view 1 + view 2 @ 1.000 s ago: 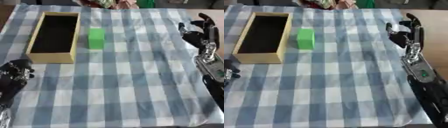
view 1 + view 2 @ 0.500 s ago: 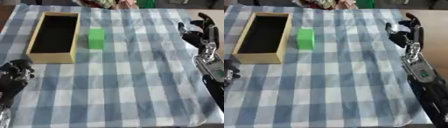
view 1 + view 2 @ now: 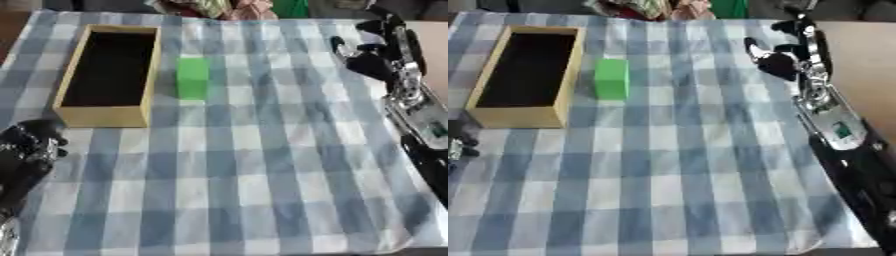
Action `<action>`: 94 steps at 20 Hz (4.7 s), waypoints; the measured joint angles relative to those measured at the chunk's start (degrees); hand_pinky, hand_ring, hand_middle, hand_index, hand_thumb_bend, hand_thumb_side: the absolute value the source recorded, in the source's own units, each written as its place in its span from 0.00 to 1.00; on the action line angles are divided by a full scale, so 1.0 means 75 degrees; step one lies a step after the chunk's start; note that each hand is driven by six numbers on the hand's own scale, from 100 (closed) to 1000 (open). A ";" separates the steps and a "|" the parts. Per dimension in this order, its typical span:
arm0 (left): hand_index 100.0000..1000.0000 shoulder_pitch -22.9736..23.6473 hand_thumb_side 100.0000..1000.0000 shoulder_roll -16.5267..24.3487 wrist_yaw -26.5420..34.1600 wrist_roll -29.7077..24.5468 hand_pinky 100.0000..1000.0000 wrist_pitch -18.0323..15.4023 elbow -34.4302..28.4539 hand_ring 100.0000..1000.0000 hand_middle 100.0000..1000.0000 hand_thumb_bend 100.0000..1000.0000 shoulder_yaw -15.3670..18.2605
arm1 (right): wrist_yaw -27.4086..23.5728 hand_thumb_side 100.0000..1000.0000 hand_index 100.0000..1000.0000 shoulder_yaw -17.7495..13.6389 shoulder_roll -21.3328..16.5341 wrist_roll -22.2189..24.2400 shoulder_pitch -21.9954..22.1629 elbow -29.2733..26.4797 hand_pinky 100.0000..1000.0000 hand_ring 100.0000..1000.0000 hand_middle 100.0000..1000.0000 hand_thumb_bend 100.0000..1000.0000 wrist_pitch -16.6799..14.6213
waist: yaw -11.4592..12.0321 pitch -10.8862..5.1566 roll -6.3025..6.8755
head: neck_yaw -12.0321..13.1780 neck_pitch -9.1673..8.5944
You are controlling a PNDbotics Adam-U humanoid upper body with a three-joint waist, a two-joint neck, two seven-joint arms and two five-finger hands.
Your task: Pick up objects on the table and place them in the box.
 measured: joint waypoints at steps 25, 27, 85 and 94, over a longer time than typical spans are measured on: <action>0.63 -0.0072 0.16 0.0000 0.0000 -0.0146 0.50 0.0014 0.0000 0.53 0.44 0.00 -0.0147 | 0.3121 0.03 0.96 0.1392 0.1534 0.4900 -0.2968 0.2179 0.77 1.00 0.83 0.46 0.0139 | 0.0635 -0.0037 -0.0025 | -0.0290 -0.0084; 0.63 -0.0074 0.16 0.0000 0.0000 -0.0149 0.50 0.0014 0.0000 0.53 0.44 0.00 -0.0165 | 0.3264 0.03 0.96 0.1390 0.1688 0.4935 -0.3012 0.2451 0.77 1.00 0.83 0.46 0.0093 | 0.0667 -0.0034 -0.0025 | -0.0318 -0.0107; 0.62 -0.0205 0.16 -0.0123 0.0075 -0.0334 0.50 0.0057 0.0046 0.53 0.44 0.00 -0.0355 | 0.6003 0.02 0.90 0.1773 0.3521 0.4325 -0.4104 0.3160 0.81 0.95 0.81 0.40 -0.0460 | 0.1530 -0.0107 -0.0133 | -0.0848 -0.0347; 0.62 -0.0203 0.16 -0.0127 0.0081 -0.0331 0.50 0.0054 0.0046 0.53 0.44 0.00 -0.0353 | 0.6396 0.06 0.94 0.1735 0.3545 0.3728 -0.3929 0.3102 0.81 0.98 0.89 0.43 -0.0353 | 0.1353 -0.0106 -0.0143 | -0.0780 -0.0347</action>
